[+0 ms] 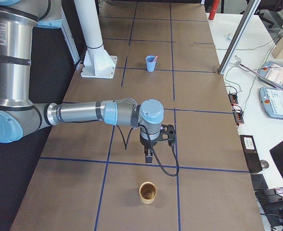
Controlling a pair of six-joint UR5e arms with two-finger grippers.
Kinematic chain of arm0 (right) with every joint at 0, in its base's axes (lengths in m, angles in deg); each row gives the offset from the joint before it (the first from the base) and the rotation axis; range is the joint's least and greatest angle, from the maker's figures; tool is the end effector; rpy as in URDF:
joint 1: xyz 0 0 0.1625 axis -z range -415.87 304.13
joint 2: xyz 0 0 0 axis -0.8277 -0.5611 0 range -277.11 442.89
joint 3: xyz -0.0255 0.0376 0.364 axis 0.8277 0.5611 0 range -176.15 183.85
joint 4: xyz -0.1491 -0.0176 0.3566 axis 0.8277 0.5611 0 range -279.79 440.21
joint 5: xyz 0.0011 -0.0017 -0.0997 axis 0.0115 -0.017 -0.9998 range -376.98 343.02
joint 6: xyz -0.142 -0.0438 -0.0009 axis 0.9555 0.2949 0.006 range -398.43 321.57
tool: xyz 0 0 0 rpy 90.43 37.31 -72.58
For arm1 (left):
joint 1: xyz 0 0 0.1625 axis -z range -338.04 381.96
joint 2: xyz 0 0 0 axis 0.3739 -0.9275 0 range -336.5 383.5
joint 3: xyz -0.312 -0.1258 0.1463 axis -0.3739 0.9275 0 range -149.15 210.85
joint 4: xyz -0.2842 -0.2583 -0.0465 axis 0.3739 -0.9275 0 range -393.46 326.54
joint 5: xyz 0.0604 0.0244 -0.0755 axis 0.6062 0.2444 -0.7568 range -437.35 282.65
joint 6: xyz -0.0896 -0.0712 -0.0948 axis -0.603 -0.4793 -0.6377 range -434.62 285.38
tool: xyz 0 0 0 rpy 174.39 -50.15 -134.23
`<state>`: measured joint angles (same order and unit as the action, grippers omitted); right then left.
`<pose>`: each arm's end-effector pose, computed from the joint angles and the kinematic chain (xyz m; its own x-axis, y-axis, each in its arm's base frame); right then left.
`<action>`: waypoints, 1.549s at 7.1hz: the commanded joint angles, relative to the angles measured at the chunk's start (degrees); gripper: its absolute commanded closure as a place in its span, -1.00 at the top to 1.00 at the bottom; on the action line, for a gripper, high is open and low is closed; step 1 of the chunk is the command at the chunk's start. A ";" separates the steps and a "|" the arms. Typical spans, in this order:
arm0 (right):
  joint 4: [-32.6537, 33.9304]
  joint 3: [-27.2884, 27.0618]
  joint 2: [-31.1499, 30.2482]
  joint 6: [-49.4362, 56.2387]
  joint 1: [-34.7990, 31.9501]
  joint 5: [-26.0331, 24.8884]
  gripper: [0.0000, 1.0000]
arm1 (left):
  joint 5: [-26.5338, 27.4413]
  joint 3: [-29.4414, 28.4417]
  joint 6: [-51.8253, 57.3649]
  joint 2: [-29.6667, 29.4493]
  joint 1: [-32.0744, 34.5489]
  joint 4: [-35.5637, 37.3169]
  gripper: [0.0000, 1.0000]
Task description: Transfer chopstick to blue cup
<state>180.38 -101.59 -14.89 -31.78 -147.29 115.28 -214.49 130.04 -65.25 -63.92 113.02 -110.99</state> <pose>0.0434 -0.4042 0.5917 0.7370 -0.0683 0.6724 0.0610 0.9975 0.0344 -0.0324 -0.4326 0.5979 0.6726 0.0756 -0.7361 -0.0924 0.9956 0.0179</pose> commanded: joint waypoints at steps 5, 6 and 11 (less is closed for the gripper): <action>-0.59 0.06 -0.05 0.19 0.28 0.28 1.00 | 1.96 -0.13 0.11 -0.64 -0.01 -0.17 1.00; -0.67 -0.46 -0.05 0.28 0.37 0.28 1.00 | 1.96 -0.22 0.11 -0.64 -0.01 -0.17 1.00; -0.50 0.06 -0.05 -0.07 0.37 0.10 1.00 | 1.96 1.36 0.11 -0.55 -0.01 -0.17 1.00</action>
